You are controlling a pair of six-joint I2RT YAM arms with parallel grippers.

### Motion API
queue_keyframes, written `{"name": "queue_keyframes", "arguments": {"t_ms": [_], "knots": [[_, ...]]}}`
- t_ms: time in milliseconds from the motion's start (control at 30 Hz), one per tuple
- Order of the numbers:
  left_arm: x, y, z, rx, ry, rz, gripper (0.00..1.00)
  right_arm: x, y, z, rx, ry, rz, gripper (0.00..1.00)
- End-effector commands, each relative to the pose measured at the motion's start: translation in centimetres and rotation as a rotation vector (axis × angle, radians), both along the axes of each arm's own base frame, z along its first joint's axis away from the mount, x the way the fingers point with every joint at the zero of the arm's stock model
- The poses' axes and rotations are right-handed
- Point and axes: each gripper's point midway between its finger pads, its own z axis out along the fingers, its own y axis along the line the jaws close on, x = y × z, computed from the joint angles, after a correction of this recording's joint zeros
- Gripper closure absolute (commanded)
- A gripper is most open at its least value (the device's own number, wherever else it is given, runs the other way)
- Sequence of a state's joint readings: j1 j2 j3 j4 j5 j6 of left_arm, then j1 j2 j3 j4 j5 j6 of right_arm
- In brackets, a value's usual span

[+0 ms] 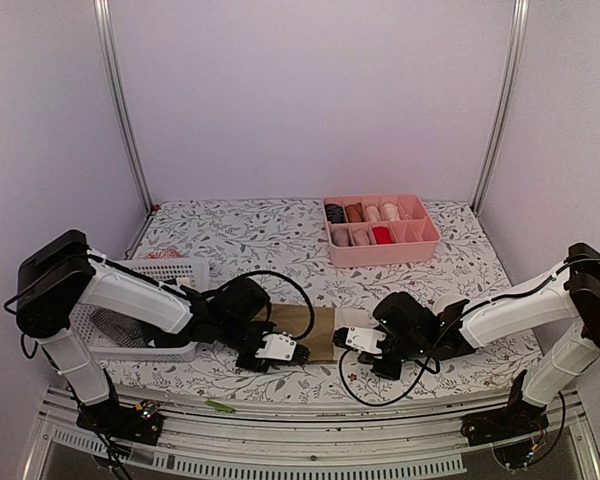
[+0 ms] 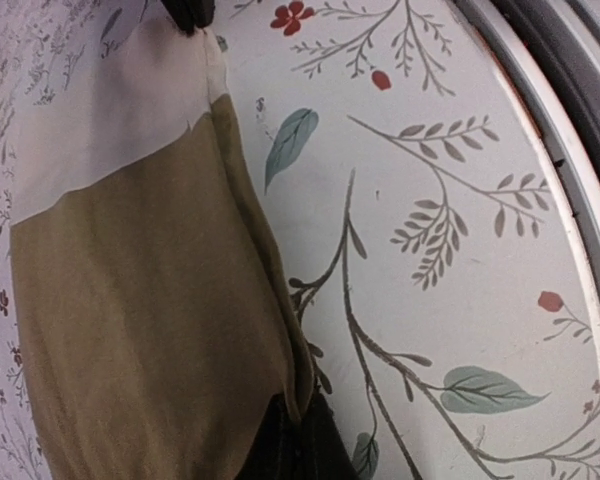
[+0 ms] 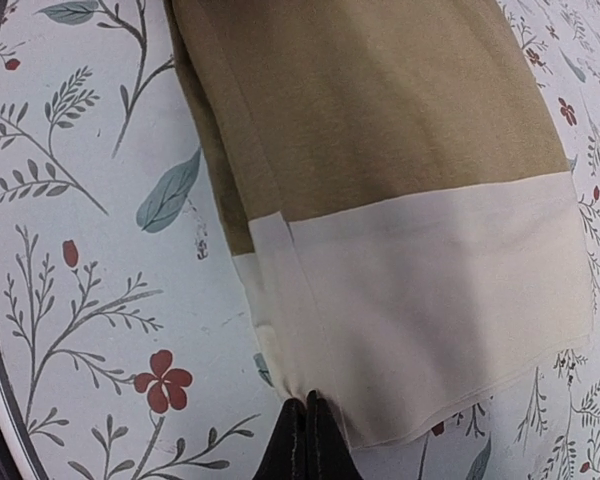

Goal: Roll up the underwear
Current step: Pick up the underwear from the center of the board.

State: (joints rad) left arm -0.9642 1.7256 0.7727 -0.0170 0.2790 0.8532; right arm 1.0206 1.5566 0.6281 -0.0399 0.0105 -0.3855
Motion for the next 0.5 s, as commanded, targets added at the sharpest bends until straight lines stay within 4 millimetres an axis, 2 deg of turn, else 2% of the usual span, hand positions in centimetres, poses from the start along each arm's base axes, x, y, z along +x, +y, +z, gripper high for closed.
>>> {"name": "queue_keyframes", "arguments": {"t_ms": [0,233,467], "knots": [[-1.9,1.4,-0.2,0.059,0.054,-0.040,1.00,-0.9,-1.3,-0.9,-0.058,0.054,-0.015,1.00],[-3.9,2.2,0.6,0.062,0.137,-0.073,1.00,-2.7,0.4,0.6,0.013,0.117,0.039,1.00],[-2.2,1.7,3.3,-0.016,0.213,-0.032,1.00,-2.2,1.1,2.6,0.053,0.085,0.049,1.00]]}}
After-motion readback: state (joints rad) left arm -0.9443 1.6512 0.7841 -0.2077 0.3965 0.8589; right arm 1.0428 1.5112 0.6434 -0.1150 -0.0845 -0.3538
